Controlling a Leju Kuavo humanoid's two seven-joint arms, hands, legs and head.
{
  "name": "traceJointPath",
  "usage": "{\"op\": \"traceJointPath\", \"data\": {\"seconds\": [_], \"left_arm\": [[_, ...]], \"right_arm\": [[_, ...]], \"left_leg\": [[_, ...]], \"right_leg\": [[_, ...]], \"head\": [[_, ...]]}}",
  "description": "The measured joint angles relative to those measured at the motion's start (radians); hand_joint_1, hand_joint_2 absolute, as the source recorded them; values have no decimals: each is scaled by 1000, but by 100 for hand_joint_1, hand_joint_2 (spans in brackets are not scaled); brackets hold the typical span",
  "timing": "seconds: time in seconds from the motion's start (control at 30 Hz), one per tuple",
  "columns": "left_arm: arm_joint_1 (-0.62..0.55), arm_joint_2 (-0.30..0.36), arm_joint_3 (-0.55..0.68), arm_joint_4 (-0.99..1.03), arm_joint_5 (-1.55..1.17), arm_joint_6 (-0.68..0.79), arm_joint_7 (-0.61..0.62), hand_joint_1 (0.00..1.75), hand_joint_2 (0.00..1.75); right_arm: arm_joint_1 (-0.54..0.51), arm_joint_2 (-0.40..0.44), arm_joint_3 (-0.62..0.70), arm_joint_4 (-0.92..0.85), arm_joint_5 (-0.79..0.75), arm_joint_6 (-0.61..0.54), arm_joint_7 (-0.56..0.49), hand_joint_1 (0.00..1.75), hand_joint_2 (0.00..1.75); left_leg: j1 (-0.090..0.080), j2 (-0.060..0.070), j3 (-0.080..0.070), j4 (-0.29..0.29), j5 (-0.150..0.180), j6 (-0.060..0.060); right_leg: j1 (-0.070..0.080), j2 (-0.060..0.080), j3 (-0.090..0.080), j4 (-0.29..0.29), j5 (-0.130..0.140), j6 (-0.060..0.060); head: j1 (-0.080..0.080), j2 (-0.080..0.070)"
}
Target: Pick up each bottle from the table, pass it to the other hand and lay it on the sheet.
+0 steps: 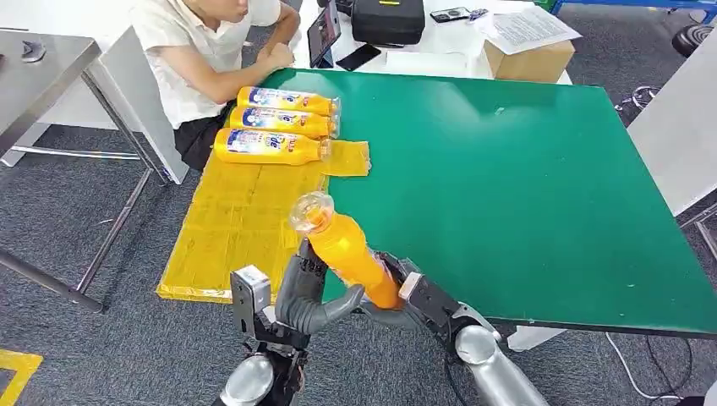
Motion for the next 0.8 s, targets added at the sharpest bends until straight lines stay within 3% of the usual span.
{"op": "traceJointPath", "data": {"seconds": [0.1, 0.17, 0.2, 0.27, 0.4, 0.43, 0.47, 0.5, 0.7, 0.73, 0.8], "left_arm": [[1, -6, 5, 0, 37, 24, 14, 0, 175], [-1, -9, 11, 0, 53, 29, 14, 28, 175], [-3, -9, 13, 0, 55, 31, 18, 31, 175], [-11, -8, 14, 5, 72, 30, 58, 2, 175], [-49, -6, 8, 64, 70, 29, 76, 0, 175], [-57, -6, 7, 77, 70, 28, 76, 10, 175], [-63, -6, 6, 91, 73, 25, 78, 147, 175], [-70, -6, 6, 103, 82, 18, 81, 175, 175], [-91, -5, 21, 138, 142, -45, 82, 175, 175], [-91, -4, 23, 138, 143, -55, 76, 175, 175], [-91, -2, 24, 134, 141, -62, 68, 175, 175]], "right_arm": [[-1, 9, 24, 8, 40, -19, 0, 175, 175], [-6, 18, 45, 13, 61, -31, 0, 175, 175], [-11, 20, 53, 15, 69, -37, 0, 175, 175], [-21, 23, 71, 19, 74, -53, 0, 175, 175], [-43, 26, 103, 24, 86, -84, 9, 175, 175], [-48, 25, 109, 24, 90, -88, 13, 175, 175], [-54, 25, 117, 24, 92, -92, 15, 175, 175], [-58, 25, 124, 24, 94, -94, 16, 175, 175], [-78, 25, 149, 24, 82, -90, 16, 175, 175], [-82, 23, 153, 24, 77, -90, 16, 157, 175], [-86, 22, 158, 24, 69, -90, 13, 5, 175]], "left_leg": [[0, 0, 0, 0, 0, 0], [0, 0, 0, 0, 0, 0], [0, 0, 0, 0, 0, 0], [0, 0, 0, 0, 0, 0], [0, 0, 0, 0, 0, 0], [0, -1, 0, 0, 0, 0], [0, -1, 0, 0, 0, 0], [0, -1, 0, 0, 0, 0], [0, -1, -1, 0, 0, 0], [0, -1, -1, 0, 0, 0], [0, -2, -1, 0, 0, 0]], "right_leg": [[0, 0, 0, 0, 0, 0], [0, 0, 0, 0, 0, 0], [0, 0, 0, 0, 0, 0], [0, 0, 0, 0, 0, 0], [0, 0, 0, 0, 0, 0], [0, 0, 0, 0, 0, 0], [0, 0, 0, 0, 0, 0], [0, 0, 0, 0, 0, 0], [0, 0, 0, 0, 0, 0], [0, 0, 0, 0, 0, 0], [0, -1, 0, 0, 0, 0]], "head": [[0, 0], [0, 0], [0, 0], [0, 0], [0, 0], [0, 0], [0, 0], [0, 0], [0, 0], [0, 0], [0, 0]]}}
